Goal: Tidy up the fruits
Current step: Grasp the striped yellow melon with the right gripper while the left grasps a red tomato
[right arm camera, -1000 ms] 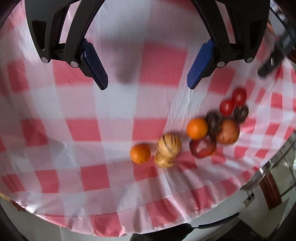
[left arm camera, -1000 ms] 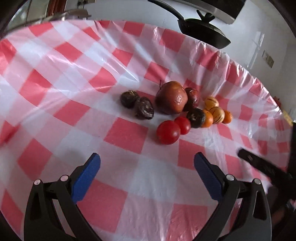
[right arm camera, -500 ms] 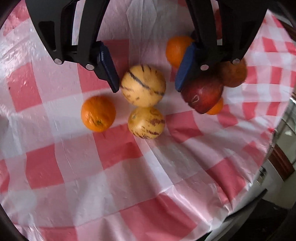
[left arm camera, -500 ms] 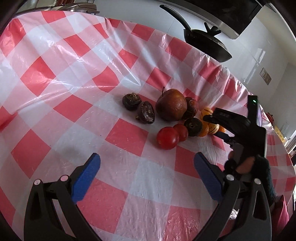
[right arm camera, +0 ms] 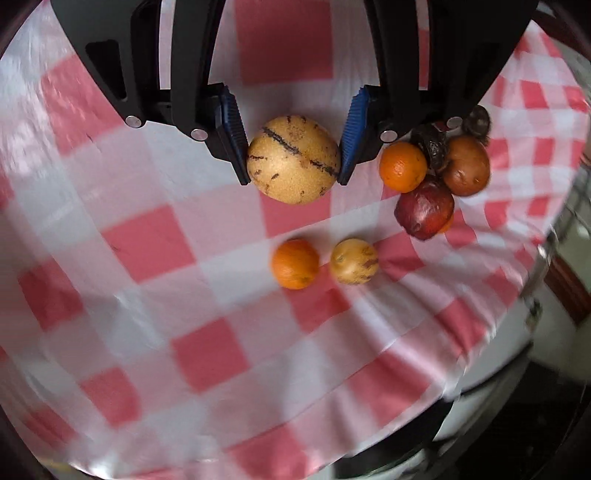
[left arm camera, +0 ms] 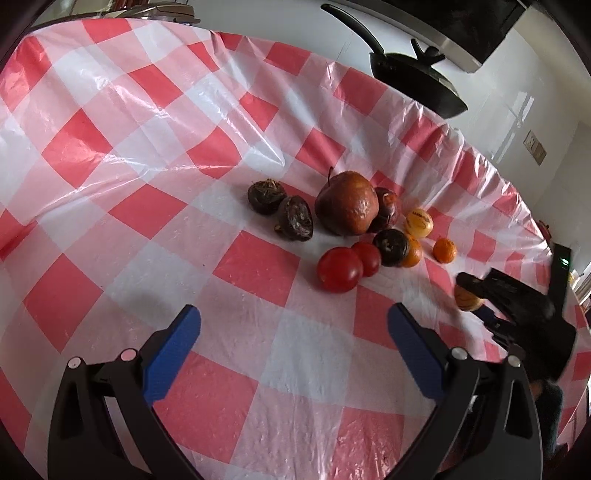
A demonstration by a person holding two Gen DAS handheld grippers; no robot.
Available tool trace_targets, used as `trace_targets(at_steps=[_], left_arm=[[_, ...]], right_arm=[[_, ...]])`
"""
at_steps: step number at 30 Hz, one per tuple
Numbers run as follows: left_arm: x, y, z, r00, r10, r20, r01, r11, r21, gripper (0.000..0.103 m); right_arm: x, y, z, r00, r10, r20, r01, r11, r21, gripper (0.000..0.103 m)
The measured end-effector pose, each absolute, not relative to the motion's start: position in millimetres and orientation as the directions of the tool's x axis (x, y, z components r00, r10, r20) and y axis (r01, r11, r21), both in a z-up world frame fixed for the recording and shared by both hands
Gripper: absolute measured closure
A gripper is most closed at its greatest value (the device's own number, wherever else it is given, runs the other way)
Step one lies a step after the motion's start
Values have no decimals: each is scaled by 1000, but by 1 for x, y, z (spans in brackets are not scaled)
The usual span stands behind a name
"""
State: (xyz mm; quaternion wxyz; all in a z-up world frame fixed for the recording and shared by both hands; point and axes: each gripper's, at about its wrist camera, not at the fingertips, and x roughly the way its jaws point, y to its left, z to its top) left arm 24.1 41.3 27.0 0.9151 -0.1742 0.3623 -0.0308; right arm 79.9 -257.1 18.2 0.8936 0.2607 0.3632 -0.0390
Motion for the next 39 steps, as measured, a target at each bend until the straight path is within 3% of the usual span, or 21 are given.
trace_targets(at_steps=[3, 9, 13, 15, 16, 17, 24, 31, 39], left_arm=[[27, 34, 26, 719, -120, -685, -108, 954, -281, 2], [61, -4, 26, 672, -53, -738, -15, 996, -86, 5], [88, -26, 18, 621, -28, -784, 58, 998, 10, 31], [96, -29, 16, 612, -28, -790, 67, 998, 16, 37], [98, -28, 16, 614, -27, -789, 68, 998, 19, 47], [97, -28, 16, 619, -27, -785, 67, 998, 19, 65], [58, -12, 28, 691, -74, -719, 37, 997, -67, 67], [40, 34, 28, 737, -151, -659, -74, 951, -301, 67], [43, 39, 27, 747, -173, -642, -79, 936, -344, 67]], right_arm=[[75, -264, 16, 754, 133, -643, 250, 847, 469, 56], [71, -261, 20, 777, 120, -618, 226, 864, 451, 56], [73, -261, 21, 779, 124, -615, 220, 864, 453, 56], [72, -261, 21, 781, 122, -613, 219, 866, 450, 56], [71, -261, 21, 782, 122, -611, 216, 867, 450, 56], [71, -260, 21, 783, 123, -610, 214, 868, 449, 56], [70, -262, 21, 782, 137, -608, 207, 863, 461, 56], [71, -262, 20, 781, 136, -609, 208, 864, 459, 56], [71, -259, 21, 784, 123, -608, 204, 875, 440, 56]])
